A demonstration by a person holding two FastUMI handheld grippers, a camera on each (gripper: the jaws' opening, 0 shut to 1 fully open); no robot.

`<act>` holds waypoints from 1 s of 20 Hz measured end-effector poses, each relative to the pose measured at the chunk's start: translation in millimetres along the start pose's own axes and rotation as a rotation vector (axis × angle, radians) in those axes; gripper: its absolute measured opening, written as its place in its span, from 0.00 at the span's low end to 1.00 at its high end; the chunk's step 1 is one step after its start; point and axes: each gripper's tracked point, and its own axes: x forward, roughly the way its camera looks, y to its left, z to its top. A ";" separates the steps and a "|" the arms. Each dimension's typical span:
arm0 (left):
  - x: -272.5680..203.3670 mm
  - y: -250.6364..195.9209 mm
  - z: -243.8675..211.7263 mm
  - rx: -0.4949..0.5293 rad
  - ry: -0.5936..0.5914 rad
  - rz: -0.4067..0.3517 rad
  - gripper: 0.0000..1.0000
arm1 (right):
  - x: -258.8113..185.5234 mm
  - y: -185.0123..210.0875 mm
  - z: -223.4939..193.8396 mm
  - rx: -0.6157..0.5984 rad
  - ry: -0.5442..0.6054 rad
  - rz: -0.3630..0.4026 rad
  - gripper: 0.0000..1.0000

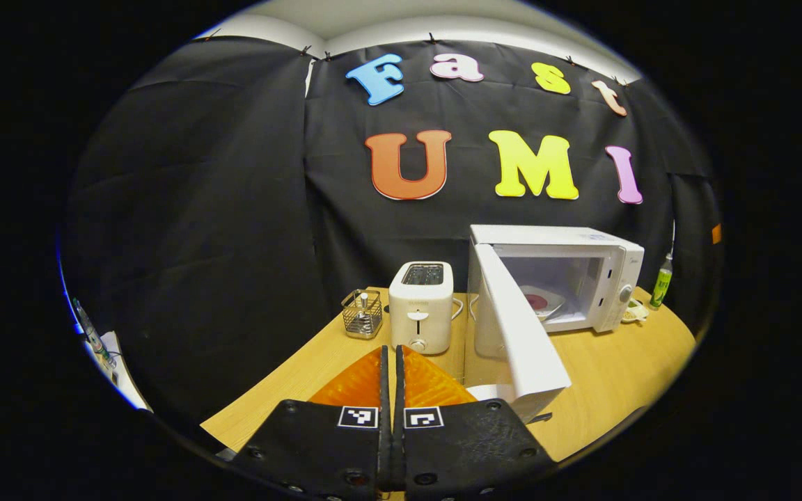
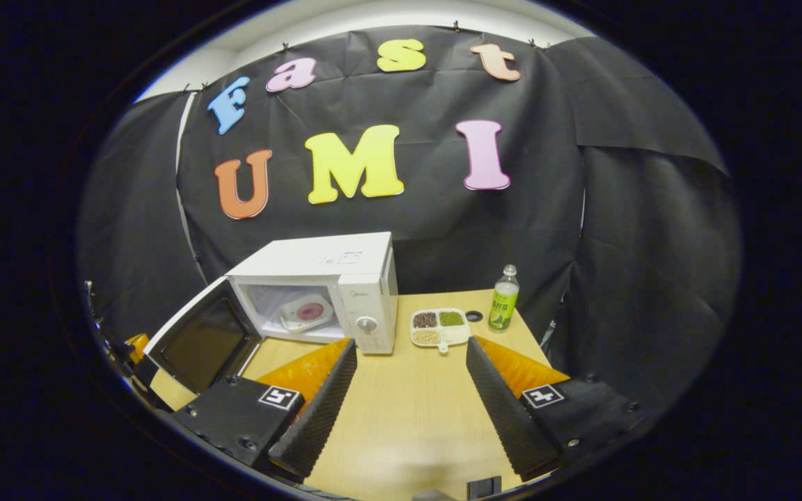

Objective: Open the microwave oven with the left hand, put the food in, and close the microwave oven.

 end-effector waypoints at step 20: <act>5.2 -87.4 -29.9 0.067 0.023 -0.178 0.00 | -9.2 0.2 7.1 -0.024 0.003 0.018 0.92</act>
